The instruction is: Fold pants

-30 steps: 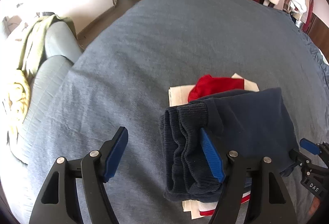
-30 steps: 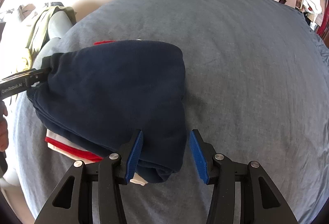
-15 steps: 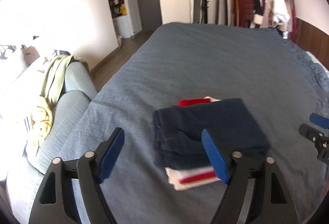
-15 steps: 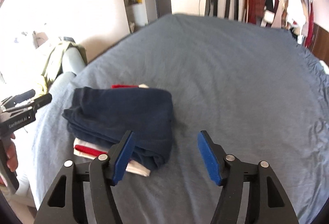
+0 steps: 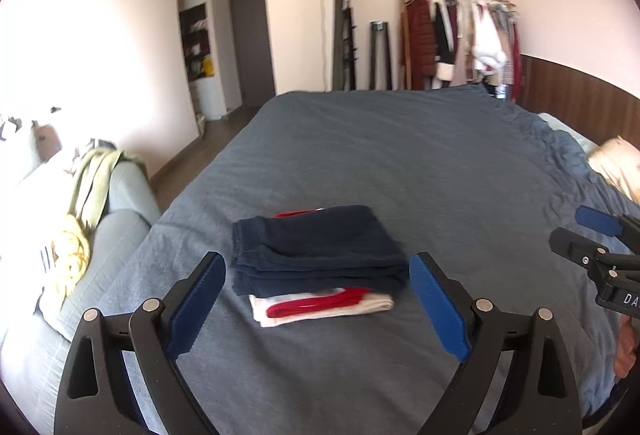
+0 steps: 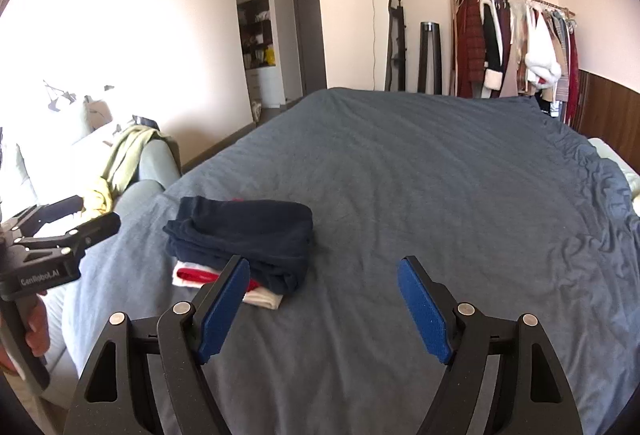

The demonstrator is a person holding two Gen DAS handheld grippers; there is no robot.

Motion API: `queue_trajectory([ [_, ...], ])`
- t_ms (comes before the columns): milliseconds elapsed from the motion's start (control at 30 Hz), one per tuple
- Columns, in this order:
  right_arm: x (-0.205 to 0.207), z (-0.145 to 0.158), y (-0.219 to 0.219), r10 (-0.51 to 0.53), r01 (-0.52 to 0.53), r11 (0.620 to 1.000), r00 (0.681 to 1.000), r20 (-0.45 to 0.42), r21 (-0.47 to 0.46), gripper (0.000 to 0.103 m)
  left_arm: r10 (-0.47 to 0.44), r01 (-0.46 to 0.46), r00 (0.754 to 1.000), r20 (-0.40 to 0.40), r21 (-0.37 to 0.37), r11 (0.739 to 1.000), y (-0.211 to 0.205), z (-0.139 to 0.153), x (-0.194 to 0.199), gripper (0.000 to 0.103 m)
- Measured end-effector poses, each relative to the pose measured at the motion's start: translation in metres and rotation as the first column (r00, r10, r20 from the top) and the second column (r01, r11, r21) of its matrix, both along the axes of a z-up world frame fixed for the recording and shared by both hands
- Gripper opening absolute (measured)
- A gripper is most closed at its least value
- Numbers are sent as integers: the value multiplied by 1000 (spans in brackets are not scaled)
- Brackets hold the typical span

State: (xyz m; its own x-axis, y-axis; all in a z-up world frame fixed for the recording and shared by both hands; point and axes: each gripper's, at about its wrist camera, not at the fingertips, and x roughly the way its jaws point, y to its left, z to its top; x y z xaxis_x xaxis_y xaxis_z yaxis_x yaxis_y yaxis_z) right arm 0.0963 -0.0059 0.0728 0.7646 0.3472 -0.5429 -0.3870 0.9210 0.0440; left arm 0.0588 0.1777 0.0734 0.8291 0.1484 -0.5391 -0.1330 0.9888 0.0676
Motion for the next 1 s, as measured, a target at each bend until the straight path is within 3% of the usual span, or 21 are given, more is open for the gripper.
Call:
queue_trajectory([
  [100,-19,6,-10,5,-5,1000,1000,13,10,78,-24,22,999,27,64,998,-26,7,-17,95],
  [233,-38,11,-25,1,-2,1000,1000,30,20,78,-56,50,996,66,95,994,-54,13,-41,99],
  [600,-94,7,-67,-45,44,999,997,65,7,78,-100,99,994,50,12,995,-91,7,-85,100],
  [1000,-140,-7,-90,-82,83,997,994,66,-9,78,-131,131,991,9,0,991,-123,-10,-116,100],
])
